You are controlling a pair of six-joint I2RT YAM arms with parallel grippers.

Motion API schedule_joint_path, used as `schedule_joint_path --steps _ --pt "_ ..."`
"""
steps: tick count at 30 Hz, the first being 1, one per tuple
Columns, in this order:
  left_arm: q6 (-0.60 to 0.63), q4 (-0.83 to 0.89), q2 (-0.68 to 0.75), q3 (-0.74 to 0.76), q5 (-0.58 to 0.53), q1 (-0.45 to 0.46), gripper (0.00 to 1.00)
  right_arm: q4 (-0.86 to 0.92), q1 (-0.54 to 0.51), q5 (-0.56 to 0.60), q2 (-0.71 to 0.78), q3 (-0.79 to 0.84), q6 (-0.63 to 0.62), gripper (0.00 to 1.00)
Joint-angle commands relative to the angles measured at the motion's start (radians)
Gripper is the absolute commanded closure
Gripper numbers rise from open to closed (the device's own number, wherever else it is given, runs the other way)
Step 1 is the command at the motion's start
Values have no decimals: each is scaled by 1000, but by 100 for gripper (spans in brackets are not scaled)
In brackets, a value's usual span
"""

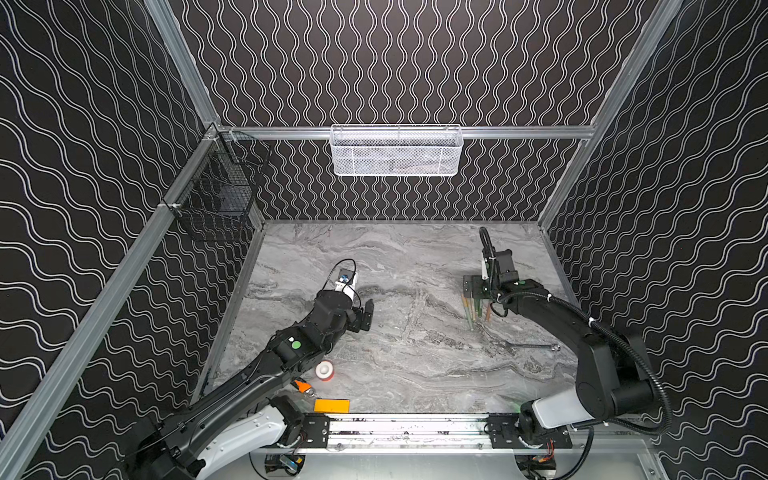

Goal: Insert the pens into the pen caps

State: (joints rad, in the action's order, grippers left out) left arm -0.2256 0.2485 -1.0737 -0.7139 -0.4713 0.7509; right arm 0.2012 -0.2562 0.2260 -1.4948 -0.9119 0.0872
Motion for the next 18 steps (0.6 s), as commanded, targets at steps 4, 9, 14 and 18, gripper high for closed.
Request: schedule_joint_path --steps 4,9,14,18 --pt "235 -288 -77 95 -349 -50 1 -423 26 217 -6 138 -114 0" --pt "267 -582 -212 189 -430 -230 1 -756 63 244 -41 288 -180 0" --pt "343 -956 -431 262 -404 -286 1 -881 168 168 -50 362 -101 1" --pt "492 -1221 -582 257 -429 -293 1 -996 199 139 -68 421 -88 1"
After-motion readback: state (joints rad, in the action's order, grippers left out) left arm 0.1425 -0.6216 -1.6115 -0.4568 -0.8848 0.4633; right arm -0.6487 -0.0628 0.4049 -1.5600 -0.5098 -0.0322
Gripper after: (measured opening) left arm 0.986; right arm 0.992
